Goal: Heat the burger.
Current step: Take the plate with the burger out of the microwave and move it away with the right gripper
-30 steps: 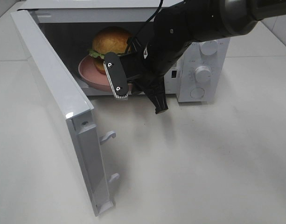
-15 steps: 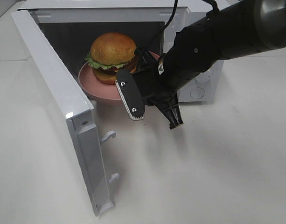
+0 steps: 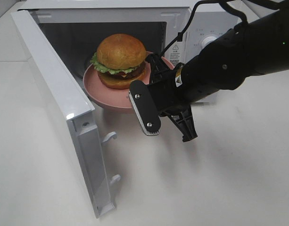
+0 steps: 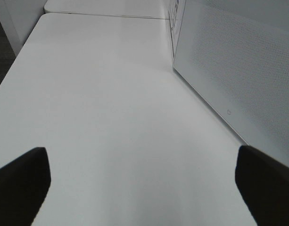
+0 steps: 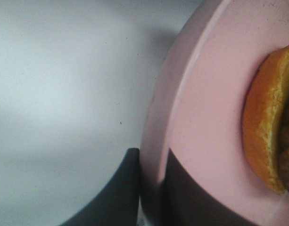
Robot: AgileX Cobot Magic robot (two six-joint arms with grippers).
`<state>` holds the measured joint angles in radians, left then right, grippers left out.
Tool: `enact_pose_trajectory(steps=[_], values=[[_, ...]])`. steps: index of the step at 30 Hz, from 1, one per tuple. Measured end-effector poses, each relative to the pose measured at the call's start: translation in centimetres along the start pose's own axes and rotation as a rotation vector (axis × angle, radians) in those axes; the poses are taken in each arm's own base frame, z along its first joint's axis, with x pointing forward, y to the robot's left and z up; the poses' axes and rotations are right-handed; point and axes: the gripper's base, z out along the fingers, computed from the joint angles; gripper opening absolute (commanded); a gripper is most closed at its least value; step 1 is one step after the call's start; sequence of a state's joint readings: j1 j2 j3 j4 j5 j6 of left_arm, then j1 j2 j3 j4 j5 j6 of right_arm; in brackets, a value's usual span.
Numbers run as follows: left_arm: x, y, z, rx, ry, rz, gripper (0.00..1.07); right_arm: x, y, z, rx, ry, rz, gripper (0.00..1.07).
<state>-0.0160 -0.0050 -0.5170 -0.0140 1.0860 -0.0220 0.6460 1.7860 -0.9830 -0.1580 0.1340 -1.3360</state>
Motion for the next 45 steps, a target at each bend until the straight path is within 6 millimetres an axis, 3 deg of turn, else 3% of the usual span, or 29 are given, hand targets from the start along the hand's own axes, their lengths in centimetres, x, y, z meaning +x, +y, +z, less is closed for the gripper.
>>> enact_pose_trajectory(steps=[19,45], values=[[0.0,0.0,0.0,0.0,0.0,0.0,1.0,0.2,1.7,-3.8,0.026,-0.003,0.015,0.0],[0.0,0.0,0.0,0.0,0.0,0.0,1.0,1.3,6.0,-12.7,0.03,0.036,0.071,0.0]])
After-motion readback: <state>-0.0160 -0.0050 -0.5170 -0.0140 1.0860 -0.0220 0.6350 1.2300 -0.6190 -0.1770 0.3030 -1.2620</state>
